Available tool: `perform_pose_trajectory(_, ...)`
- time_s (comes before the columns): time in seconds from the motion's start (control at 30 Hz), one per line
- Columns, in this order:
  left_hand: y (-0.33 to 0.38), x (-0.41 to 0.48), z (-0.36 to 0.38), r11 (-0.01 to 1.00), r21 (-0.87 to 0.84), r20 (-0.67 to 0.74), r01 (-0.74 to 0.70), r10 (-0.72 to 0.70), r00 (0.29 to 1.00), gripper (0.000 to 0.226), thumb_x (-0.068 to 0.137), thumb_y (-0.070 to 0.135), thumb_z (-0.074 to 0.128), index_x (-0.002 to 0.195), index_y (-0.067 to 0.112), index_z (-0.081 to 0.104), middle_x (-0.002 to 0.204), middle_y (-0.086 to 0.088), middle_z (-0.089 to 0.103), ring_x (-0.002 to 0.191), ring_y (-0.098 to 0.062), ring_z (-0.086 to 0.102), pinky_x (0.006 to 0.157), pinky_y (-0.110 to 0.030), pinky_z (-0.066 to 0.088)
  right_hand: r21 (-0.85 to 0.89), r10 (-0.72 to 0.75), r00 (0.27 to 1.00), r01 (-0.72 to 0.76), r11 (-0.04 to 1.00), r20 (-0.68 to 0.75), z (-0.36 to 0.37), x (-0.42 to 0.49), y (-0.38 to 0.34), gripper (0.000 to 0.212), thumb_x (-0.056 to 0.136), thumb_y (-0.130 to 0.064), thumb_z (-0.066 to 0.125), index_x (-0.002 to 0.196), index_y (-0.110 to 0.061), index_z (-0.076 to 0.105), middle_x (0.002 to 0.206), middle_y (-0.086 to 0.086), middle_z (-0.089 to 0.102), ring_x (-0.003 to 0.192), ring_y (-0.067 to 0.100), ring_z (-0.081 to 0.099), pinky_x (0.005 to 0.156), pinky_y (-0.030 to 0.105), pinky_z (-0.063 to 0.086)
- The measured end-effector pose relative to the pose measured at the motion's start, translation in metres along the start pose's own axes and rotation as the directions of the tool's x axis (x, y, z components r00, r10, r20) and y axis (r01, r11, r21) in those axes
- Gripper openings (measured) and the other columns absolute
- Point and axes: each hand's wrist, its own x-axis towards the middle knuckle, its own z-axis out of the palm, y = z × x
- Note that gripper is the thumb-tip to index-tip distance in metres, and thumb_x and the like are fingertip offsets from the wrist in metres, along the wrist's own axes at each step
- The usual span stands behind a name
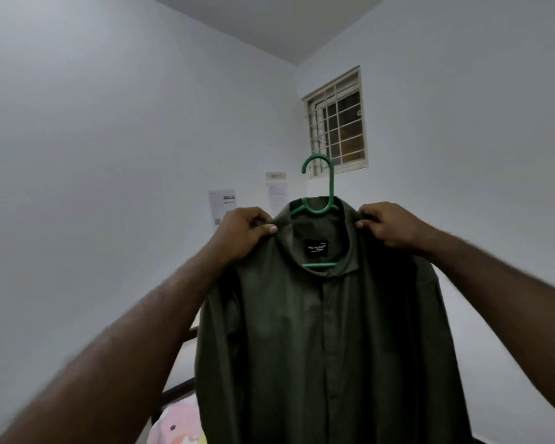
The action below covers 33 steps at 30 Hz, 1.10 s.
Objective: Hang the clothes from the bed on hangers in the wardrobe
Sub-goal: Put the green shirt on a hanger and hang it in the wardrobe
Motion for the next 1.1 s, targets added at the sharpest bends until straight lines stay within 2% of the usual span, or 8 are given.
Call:
perform_pose_trajectory(0.1,-0.029,-0.009,-0.026,0.970,-0.077,0.272,0.232,-0.204,0.940,0.037,0.096,0.035,0.059,0.097,-0.001,0.068,0.100,-0.007,0.068,0.094,-0.020,0.062,0.090,-0.032,0.050,0.013,-0.020,0.996,0.021,1.000,-0.086,0.000,-0.003,0.008,0.006,0.096,-0.017,0.059,0.095,-0.016,0.064,0.091,-0.003,0.059,0.087,0.016,0.051,0.073,0.025,0.030)
perform_pose_trajectory(0.23,-0.047,-0.023,-0.042,0.915,-0.177,0.351,0.363,-0.286,0.891,0.022,0.097,0.015,0.058,0.100,-0.004,0.068,0.103,-0.023,0.068,0.090,-0.025,0.065,0.083,-0.040,0.058,0.043,-0.014,0.993,0.019,0.999,-0.113,-0.008,-0.003,0.013,0.005,0.095,-0.016,0.061,0.094,-0.016,0.065,0.089,-0.001,0.061,0.087,0.019,0.054,0.073,0.027,0.032)
perform_pose_trajectory(0.43,-0.030,-0.019,-0.043,0.948,-0.008,0.161,0.318,-0.312,0.936,0.017,0.074,0.002,0.081,0.079,-0.004,0.067,0.073,-0.014,0.068,0.063,-0.024,0.067,0.057,-0.027,0.059,-0.017,-0.008,0.998,0.007,1.000,-0.069,-0.008,-0.003,0.021,0.014,0.096,-0.015,0.060,0.105,-0.009,0.069,0.095,0.005,0.067,0.089,0.019,0.055,0.072,0.025,0.030)
perform_pose_trajectory(0.63,-0.030,-0.021,-0.045,0.961,0.218,0.125,0.170,-0.201,0.972,0.022,0.079,0.014,0.080,0.071,0.006,0.061,0.063,-0.007,0.067,0.054,-0.020,0.063,0.048,-0.027,0.048,-0.026,0.038,0.983,-0.043,0.999,-0.179,-0.009,-0.009,0.026,0.015,0.094,-0.013,0.062,0.106,-0.008,0.070,0.103,0.012,0.071,0.098,0.029,0.062,0.075,0.027,0.033)
perform_pose_trajectory(0.83,-0.005,-0.009,-0.037,0.981,0.194,0.229,-0.013,-0.033,0.973,0.029,0.096,0.039,0.056,0.117,0.019,0.059,0.108,0.003,0.064,0.103,-0.016,0.059,0.090,-0.031,0.045,0.099,0.005,0.982,0.014,0.995,-0.189,-0.020,-0.016,0.015,0.011,0.092,-0.011,0.064,0.100,-0.010,0.071,0.092,0.004,0.070,0.087,0.019,0.061,0.075,0.027,0.038)
perform_pose_trajectory(0.93,0.019,0.001,-0.027,0.954,0.279,0.335,-0.106,0.006,0.942,0.023,0.101,0.031,0.046,0.080,0.027,0.054,0.086,0.004,0.060,0.097,-0.025,0.059,0.084,-0.035,0.043,0.151,-0.020,0.981,0.049,0.987,-0.191,-0.026,-0.013,0.001,0.008,0.092,-0.013,0.065,0.097,-0.011,0.071,0.089,0.002,0.070,0.085,0.017,0.061,0.076,0.027,0.040)
perform_pose_trajectory(1.0,0.023,0.003,-0.025,0.957,0.272,0.293,-0.102,0.018,0.956,0.034,0.100,0.023,0.050,0.067,0.029,0.044,0.074,0.007,0.052,0.086,-0.023,0.055,0.074,-0.031,0.038,0.223,-0.004,0.995,0.026,0.975,-0.097,-0.034,-0.018,-0.001,0.007,0.093,-0.015,0.064,0.094,-0.011,0.069,0.089,0.003,0.070,0.084,0.018,0.063,0.077,0.029,0.044)
perform_pose_trajectory(1.1,0.018,0.000,-0.020,0.964,0.241,0.241,-0.108,0.048,0.969,0.029,0.096,0.021,0.056,0.068,0.026,0.051,0.074,0.004,0.057,0.081,-0.021,0.055,0.072,-0.032,0.040,0.343,0.060,0.974,-0.134,0.930,0.218,-0.047,-0.028,0.014,0.015,0.098,-0.019,0.058,0.102,-0.009,0.068,0.099,0.005,0.071,0.090,0.017,0.065,0.084,0.033,0.051)
